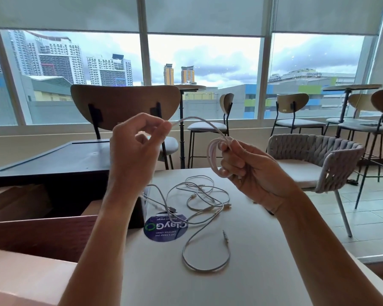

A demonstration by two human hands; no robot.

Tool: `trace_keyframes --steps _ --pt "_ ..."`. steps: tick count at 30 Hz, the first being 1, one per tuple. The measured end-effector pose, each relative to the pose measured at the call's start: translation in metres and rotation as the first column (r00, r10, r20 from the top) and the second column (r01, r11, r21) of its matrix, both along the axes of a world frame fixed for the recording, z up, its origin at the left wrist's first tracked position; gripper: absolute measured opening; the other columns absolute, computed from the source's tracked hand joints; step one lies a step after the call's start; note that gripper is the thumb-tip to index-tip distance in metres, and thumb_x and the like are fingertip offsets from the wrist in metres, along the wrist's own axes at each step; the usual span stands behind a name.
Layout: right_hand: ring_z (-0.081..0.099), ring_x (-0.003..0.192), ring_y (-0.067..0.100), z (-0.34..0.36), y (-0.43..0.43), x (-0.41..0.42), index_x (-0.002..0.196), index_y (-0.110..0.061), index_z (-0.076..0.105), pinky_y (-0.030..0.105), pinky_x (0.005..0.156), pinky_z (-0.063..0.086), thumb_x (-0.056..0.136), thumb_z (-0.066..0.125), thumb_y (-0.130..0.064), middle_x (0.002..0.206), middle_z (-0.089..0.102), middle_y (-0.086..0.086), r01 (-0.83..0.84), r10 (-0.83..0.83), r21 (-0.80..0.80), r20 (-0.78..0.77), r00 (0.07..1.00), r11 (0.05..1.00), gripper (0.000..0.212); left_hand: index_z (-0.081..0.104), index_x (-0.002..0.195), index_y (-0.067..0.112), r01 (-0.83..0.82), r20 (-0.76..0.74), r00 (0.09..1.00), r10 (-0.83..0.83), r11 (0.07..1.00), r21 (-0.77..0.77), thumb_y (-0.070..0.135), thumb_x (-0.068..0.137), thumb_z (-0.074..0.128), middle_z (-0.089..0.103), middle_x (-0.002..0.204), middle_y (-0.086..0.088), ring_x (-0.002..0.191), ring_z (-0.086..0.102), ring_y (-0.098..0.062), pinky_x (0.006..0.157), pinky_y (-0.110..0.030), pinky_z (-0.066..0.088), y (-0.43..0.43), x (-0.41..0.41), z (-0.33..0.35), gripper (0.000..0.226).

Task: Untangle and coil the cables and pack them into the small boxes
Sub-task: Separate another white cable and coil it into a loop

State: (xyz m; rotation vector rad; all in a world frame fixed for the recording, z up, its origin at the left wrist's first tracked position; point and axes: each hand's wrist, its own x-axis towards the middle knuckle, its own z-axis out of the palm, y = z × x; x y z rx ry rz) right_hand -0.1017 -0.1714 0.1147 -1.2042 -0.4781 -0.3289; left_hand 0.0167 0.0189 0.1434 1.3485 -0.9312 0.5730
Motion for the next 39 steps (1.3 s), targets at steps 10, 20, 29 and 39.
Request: trace_keyframes --steps 10,20,29,39 --pt "0.041 0.050 0.007 -0.002 0.000 0.006 0.098 -0.001 0.056 0.021 0.058 0.049 0.101 0.036 -0.016 0.061 0.043 -0.002 0.071 -0.065 0.212 -0.033 0.997 0.975 0.025 0.078 0.103 0.027 -0.045 0.008 0.999 0.050 0.816 0.576 0.024 0.092 0.069 0.073 0.106 0.011 0.086 0.060 0.007 0.074 0.000 0.043 -0.016 0.009 -0.025 0.014" --pt "0.048 0.055 0.008 -0.002 -0.002 0.008 0.114 0.008 0.057 0.023 0.064 0.052 0.099 0.039 -0.015 0.067 0.051 0.000 0.097 -0.090 0.251 -0.039 0.995 0.963 0.033 0.073 0.116 0.021 0.103 -0.061 0.994 -0.087 0.648 0.755 0.014 0.096 0.063 0.063 0.082 0.014 0.049 0.051 0.017 0.045 -0.003 0.035 -0.029 -0.014 -0.032 0.024" --pt "0.065 0.072 0.015 -0.003 -0.001 0.009 0.098 0.005 0.070 0.029 0.079 0.058 0.099 0.042 -0.006 0.101 0.072 0.015 0.278 -0.276 0.308 -0.050 0.960 0.910 0.031 0.069 0.122 0.031 0.095 -0.036 0.992 -0.121 0.520 0.849 0.026 0.099 0.059 0.073 0.091 0.007 0.082 0.066 -0.002 0.070 -0.016 0.050 -0.030 -0.023 -0.028 0.025" --pt "0.065 0.079 0.014 -0.009 0.007 0.013 0.114 -0.002 0.057 0.025 0.080 0.054 0.107 0.033 -0.013 0.101 0.075 0.010 0.569 -0.575 -0.090 -0.089 0.813 0.818 0.027 0.077 0.091 0.028 0.187 -0.077 0.971 -0.227 0.519 0.834 0.031 0.095 0.065 0.067 0.071 0.008 0.067 0.061 -0.005 0.068 -0.028 0.052 -0.020 -0.023 -0.017 0.013"
